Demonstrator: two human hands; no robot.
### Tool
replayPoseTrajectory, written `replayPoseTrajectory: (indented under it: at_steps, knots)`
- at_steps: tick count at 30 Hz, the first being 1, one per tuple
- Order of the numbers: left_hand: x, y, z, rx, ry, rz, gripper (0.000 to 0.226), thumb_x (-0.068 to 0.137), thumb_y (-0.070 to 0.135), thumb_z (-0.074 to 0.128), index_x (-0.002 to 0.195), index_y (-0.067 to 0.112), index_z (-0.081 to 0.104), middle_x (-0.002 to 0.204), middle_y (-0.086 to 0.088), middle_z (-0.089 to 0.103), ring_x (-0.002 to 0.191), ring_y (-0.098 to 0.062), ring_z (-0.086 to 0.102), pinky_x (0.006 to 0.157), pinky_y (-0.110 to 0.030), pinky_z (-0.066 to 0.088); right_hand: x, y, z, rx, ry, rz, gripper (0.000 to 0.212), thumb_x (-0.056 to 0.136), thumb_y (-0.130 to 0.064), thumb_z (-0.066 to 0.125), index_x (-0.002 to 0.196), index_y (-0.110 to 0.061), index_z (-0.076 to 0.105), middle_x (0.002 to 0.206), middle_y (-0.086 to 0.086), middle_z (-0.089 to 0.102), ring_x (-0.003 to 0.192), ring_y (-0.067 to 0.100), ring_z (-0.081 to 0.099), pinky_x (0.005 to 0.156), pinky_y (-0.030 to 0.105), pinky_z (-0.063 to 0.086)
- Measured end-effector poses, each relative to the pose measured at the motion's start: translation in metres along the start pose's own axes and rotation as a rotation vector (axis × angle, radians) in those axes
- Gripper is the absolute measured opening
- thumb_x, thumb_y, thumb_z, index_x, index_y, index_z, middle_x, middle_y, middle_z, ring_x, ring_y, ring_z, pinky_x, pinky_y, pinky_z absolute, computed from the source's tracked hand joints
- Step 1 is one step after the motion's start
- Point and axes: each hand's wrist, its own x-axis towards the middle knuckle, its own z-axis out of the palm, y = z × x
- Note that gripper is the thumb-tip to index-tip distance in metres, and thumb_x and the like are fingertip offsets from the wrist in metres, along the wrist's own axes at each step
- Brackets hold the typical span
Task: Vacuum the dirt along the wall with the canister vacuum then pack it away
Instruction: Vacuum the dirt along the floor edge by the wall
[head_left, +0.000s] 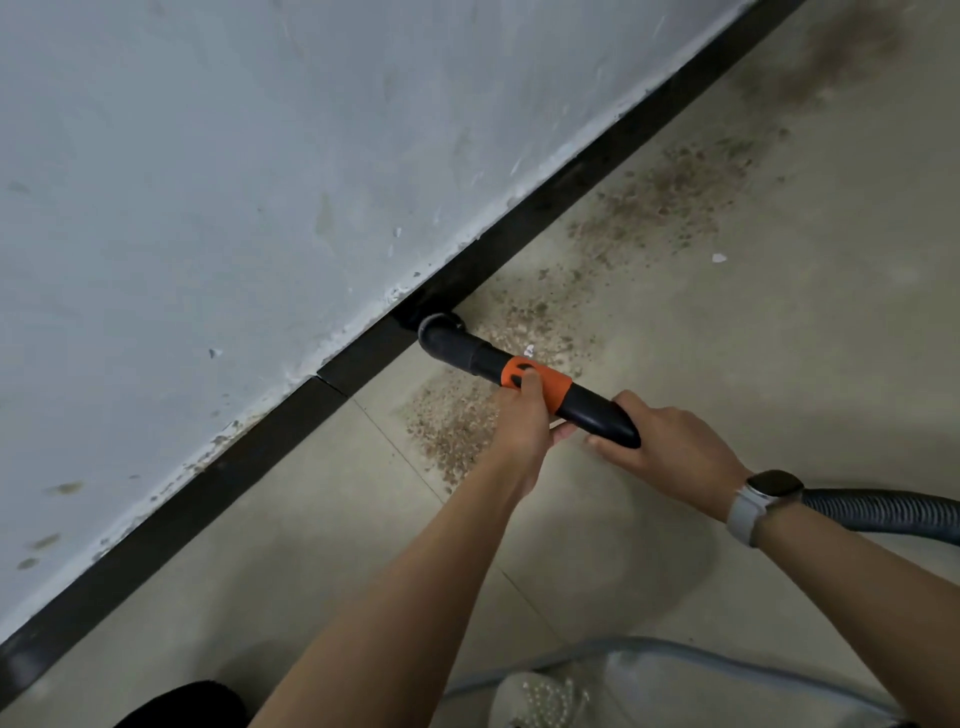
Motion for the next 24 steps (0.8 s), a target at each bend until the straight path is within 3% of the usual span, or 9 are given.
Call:
replayPoseTrajectory:
  at_steps: [5,9,13,18,24]
  knots:
    - [0.011,0.011,0.020,0.092,-0.053,-0.004,0.026,0.103,0.027,0.032,0.123,0.012,0.037,0.099,-0.001,0.053,0.085,-0.013,0.058,0.066,-0.027,0.053,-0.002,0.008,-0.002,0.091,0.056,0.108,0.037,0.086,-0.055,0.049,0.095,-0.020,0.042,0.062,-0.005,0.048,0.057,0.021,0.052,0.050,0.033,0.035]
    - [0.021,0.018,0.033,0.211,-0.082,-0.002,0.036,0.102,0.029,0.033,0.133,0.010,0.033,0.109,-0.003,0.051,0.087,-0.014,0.057,0.061,-0.024,0.052,-0.002,0.005,0.004,0.220,0.104,0.209,0.037,0.088,-0.050,0.053,0.096,-0.015,0.044,0.065,0.002,0.052,0.062,0.030,0.056,0.056,0.037,0.042]
    - [0.029,0.024,0.036,0.253,-0.101,-0.018,0.040,0.102,0.029,0.036,0.136,0.008,0.031,0.122,-0.009,0.050,0.099,-0.020,0.054,0.070,-0.030,0.051,-0.001,-0.007,0.013,0.319,0.145,0.285,0.036,0.088,-0.050,0.053,0.093,-0.016,0.042,0.065,0.004,0.054,0.060,0.028,0.056,0.052,0.034,0.040]
    - [0.013,0.016,0.012,0.174,-0.095,-0.005,0.035,0.100,0.028,0.042,0.130,0.010,0.039,0.124,-0.010,0.054,0.106,-0.023,0.058,0.067,-0.026,0.051,-0.012,-0.026,0.025,0.585,0.064,0.309,0.032,0.084,-0.051,0.055,0.083,-0.021,0.045,0.065,0.006,0.057,0.055,0.026,0.058,0.055,0.040,0.050]
    - [-0.022,-0.012,-0.050,0.069,0.060,0.021,0.030,0.099,0.026,0.044,0.125,0.010,0.042,0.120,-0.010,0.056,0.099,-0.018,0.061,0.065,-0.024,0.054,-0.033,-0.049,0.040,0.525,-0.167,0.167,0.035,0.081,-0.054,0.056,0.086,-0.021,0.047,0.068,0.005,0.059,0.060,0.025,0.060,0.056,0.037,0.049]
